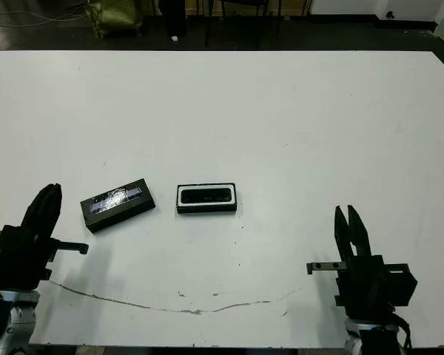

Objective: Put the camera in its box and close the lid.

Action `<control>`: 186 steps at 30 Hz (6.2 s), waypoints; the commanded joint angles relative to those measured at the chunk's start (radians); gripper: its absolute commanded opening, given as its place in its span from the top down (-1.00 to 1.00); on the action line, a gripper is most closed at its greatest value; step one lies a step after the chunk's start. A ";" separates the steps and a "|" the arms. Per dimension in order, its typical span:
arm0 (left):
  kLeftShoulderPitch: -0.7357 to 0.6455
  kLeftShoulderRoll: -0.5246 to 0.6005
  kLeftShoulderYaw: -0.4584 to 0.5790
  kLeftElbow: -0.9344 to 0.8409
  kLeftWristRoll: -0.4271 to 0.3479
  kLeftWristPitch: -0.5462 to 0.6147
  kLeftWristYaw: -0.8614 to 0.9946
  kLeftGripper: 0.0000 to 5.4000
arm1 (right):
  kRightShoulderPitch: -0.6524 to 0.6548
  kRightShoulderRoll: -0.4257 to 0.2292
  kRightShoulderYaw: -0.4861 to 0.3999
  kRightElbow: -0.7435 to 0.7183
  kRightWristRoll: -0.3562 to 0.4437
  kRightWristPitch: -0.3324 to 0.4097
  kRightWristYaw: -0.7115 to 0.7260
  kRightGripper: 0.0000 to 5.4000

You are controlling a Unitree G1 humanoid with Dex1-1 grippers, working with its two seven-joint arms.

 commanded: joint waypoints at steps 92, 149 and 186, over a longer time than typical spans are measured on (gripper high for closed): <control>-0.545 0.500 -0.210 0.646 -0.030 0.161 -0.842 -1.00 | 0.013 -0.058 0.025 0.111 0.013 -0.090 -0.051 1.00; -0.573 0.474 -0.229 0.760 -0.055 0.252 -0.936 0.06 | 0.018 -0.051 0.029 0.122 0.065 -0.090 -0.040 1.00; -0.914 0.374 -0.472 0.597 0.016 0.372 -0.960 0.06 | 0.040 -0.051 0.045 0.019 -0.012 0.001 -0.079 1.00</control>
